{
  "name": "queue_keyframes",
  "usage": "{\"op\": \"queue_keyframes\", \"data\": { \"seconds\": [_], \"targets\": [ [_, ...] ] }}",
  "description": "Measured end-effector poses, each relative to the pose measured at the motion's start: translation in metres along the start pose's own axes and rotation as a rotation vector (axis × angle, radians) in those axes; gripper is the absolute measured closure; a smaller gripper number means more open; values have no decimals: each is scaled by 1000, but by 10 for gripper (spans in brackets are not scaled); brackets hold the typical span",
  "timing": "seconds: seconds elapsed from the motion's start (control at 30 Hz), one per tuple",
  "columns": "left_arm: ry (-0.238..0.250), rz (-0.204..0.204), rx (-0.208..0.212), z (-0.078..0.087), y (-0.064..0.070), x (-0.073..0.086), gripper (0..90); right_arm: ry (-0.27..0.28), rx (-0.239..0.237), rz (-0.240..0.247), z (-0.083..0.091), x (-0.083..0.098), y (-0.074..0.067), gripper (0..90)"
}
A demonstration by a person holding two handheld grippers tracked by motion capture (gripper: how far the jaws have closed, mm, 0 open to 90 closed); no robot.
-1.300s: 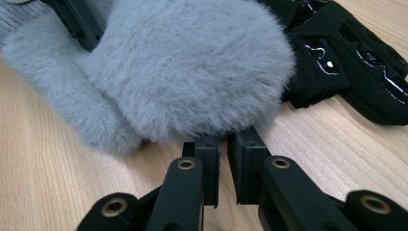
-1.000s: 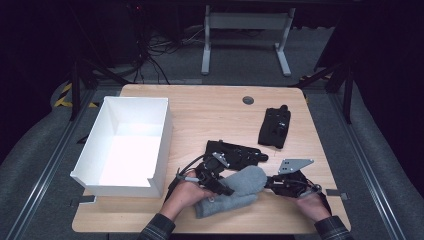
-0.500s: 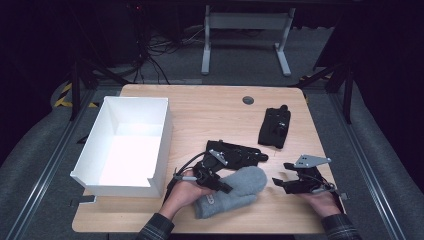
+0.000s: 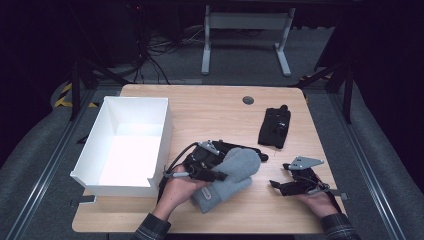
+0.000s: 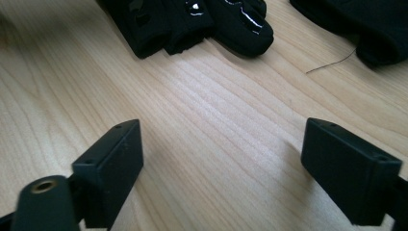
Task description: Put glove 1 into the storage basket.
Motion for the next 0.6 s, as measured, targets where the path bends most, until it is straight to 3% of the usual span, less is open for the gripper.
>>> {"op": "queue_keyframes", "data": {
  "seconds": [0.27,0.6],
  "targets": [
    [42,7,-60,29,6,-24,748,1,0,3,-1,0,1,122],
    [100,20,-106,76,2,-53,748,2,0,3,-1,0,1,122]
  ]
}}
Point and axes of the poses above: each handheld gripper's, and its own axes: z roughly backward along the jaws, x roughly out of its underside, y roughly to its right, the point moved 2 cm from there along -z, roughly forward along the jaws, and after that the axes turned 12 degrees about y, right-handed, at the moved point
